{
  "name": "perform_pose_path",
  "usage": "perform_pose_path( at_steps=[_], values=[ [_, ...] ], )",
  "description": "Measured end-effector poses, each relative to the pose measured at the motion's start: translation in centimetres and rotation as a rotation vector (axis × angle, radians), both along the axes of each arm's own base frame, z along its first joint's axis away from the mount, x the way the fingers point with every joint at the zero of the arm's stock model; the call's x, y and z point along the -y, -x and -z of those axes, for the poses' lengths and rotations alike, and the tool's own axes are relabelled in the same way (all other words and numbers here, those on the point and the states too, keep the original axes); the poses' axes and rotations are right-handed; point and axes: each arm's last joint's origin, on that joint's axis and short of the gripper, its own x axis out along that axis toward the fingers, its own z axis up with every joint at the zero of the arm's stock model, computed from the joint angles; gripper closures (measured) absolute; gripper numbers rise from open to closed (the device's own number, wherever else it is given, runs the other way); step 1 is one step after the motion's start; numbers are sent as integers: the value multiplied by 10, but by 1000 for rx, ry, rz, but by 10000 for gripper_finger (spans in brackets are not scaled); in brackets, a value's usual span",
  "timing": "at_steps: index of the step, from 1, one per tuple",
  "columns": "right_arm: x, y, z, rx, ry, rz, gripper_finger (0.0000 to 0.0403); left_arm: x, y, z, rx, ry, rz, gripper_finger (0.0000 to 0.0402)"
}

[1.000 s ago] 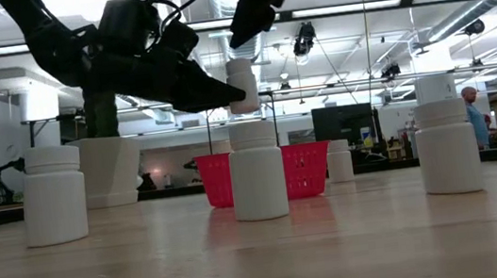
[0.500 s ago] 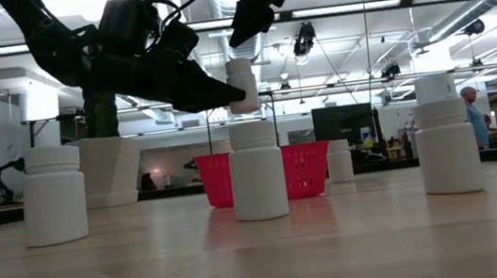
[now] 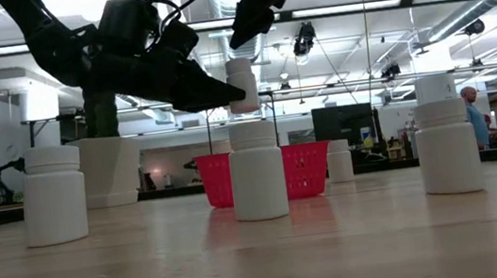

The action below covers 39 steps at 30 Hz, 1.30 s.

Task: Pick and place pill bottles into a basket
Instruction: Put the white pill bottle into the red bin

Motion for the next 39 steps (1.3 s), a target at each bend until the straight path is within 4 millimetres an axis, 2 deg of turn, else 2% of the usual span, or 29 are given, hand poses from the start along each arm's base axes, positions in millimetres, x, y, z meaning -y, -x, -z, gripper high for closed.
perform_pose_path(
  at_steps=[10, 22, 39],
  values=[
    [0, 0, 2, -4, 1, -2, 138, 0, 0, 0, 0, 0, 0, 253],
    [0, 0, 23, -40, -7, -5, 138, 0, 0, 0, 0, 0, 0, 253],
    [0, -3, 22, 5, 16, -20, 138, 0, 0, 0, 4, -1, 0, 253]
  ],
)
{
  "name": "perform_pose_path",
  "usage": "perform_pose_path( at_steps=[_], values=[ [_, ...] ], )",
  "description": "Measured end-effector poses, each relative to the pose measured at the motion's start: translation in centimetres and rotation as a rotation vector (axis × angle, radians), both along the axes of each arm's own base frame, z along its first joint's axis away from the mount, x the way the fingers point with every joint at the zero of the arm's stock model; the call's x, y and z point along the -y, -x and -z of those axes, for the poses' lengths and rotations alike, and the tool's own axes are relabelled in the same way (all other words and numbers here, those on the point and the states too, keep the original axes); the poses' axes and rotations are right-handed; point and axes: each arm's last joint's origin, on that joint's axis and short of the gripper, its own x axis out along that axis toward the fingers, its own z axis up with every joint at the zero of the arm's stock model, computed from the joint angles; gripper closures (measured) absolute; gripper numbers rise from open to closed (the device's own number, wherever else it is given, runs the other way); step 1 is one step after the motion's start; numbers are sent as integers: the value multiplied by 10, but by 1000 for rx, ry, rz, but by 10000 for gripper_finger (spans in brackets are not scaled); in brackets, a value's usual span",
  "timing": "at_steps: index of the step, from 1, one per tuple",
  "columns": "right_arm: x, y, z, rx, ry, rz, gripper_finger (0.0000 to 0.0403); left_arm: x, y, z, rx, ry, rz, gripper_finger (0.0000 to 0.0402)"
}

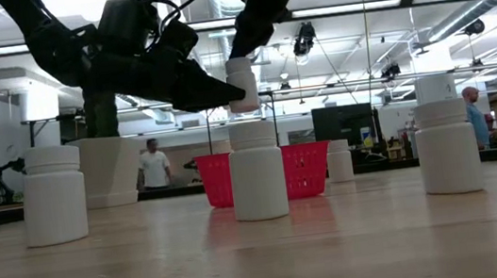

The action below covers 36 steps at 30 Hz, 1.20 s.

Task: Pick and place pill bottles into a basket
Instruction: Put the white pill bottle into the red bin

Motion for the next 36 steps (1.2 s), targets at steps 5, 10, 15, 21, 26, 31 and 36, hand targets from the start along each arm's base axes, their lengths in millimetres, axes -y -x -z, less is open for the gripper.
perform_pose_path(
  at_steps=[5, 10, 15, 21, 26, 31, 36],
  values=[
    [0, 0, 1, 3, 5, -1, 138, 0, -1, -2, 7, -1, 2, 253],
    [0, -1, 0, 14, 12, 3, 138, 0, -2, -4, 12, -1, 8, 253],
    [2, -1, 0, 9, 61, 55, 133, 0, -2, -4, 11, 0, 10, 253],
    [3, -1, 0, 7, 54, 87, 102, 0, -2, -3, 9, 1, 11, 253],
    [2, -1, 0, 5, 45, 76, 80, 0, -2, -3, 7, 2, 14, 253],
    [1, -1, 1, 3, 29, 61, 77, 0, -2, -3, 8, 2, 14, 253],
    [1, 0, 6, -11, 28, 61, 78, 0, -2, -4, 11, 1, 14, 253]
  ],
)
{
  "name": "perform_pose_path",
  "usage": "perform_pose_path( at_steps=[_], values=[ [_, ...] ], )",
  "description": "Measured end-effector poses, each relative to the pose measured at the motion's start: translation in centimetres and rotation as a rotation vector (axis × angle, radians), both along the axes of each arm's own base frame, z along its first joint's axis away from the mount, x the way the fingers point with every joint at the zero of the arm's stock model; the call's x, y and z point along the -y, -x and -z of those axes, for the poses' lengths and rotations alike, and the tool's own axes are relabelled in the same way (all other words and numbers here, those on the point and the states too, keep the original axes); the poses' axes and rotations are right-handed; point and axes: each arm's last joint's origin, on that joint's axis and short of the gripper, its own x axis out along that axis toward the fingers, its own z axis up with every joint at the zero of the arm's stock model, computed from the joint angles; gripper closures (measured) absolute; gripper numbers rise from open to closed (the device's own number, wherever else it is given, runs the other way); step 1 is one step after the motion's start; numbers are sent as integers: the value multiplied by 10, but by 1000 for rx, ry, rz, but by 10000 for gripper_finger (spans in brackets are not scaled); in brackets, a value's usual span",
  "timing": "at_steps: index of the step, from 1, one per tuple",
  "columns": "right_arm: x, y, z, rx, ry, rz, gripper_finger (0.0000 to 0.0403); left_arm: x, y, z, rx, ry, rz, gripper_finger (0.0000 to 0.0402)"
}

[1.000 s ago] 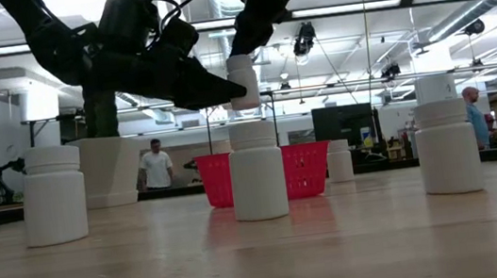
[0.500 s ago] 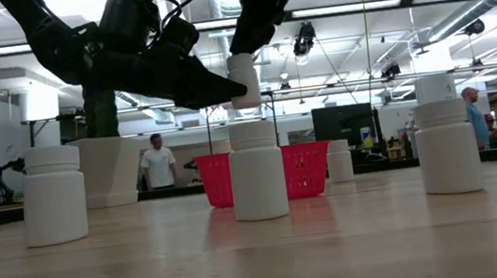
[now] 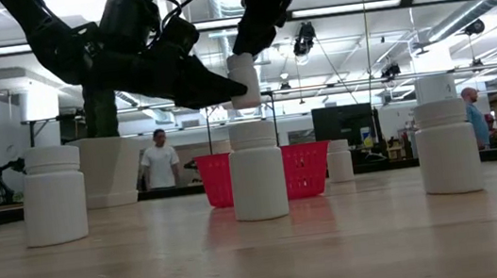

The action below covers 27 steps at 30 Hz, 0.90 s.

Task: Pick and place pill bottles into a basket
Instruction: Put the white pill bottle into the red bin

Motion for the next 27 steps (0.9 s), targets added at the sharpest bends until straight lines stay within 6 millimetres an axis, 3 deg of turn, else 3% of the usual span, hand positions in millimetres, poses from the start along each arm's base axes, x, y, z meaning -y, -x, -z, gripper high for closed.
perform_pose_path(
  at_steps=[27],
  values=[
    [0, 1, 9, -16, -6, 3, 80, 0, 0, -1, 4, 0, 0, 253]
  ],
)
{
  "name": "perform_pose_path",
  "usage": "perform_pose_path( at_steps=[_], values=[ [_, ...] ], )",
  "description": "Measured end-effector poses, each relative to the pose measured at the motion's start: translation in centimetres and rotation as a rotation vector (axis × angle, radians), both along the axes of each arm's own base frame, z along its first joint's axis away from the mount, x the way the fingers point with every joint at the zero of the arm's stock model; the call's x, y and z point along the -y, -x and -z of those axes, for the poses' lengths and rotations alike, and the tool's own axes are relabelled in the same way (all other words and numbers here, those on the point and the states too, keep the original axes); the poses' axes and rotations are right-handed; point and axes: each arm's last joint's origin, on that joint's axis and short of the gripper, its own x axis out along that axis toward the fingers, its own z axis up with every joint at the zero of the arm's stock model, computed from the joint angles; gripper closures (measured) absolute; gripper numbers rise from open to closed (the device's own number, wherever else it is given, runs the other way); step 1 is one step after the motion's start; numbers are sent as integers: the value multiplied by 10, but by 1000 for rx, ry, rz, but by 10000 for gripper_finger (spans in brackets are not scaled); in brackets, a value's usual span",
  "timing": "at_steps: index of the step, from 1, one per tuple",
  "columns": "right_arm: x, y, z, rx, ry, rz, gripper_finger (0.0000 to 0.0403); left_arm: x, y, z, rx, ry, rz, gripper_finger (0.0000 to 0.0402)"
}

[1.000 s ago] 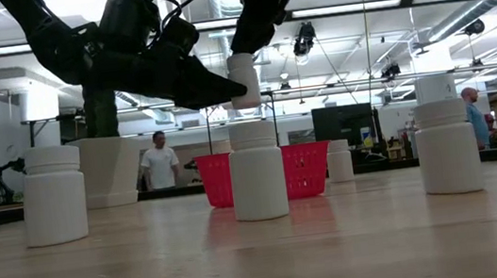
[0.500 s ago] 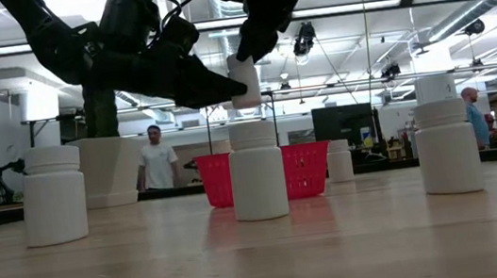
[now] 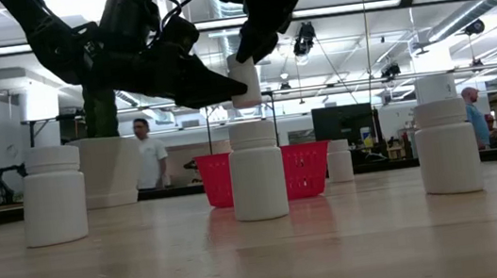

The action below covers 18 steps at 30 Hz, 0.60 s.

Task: Pick and place pill bottles into a basket
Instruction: Put the white pill bottle into the red bin

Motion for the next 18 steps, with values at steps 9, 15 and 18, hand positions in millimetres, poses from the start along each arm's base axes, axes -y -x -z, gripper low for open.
perform_pose_path(
  at_steps=[9, 15, 18],
  values=[
    [0, 0, 0, 1, -3, -1, 177, 0, 0, 0, 0, 2, 0, 253],
    [0, 0, 0, 0, -3, -13, 258, 0, 0, 0, 0, 0, 0, 253],
    [0, 0, 0, 0, -2, -13, 258, 0, 0, 0, 0, 0, 0, 253]
  ],
)
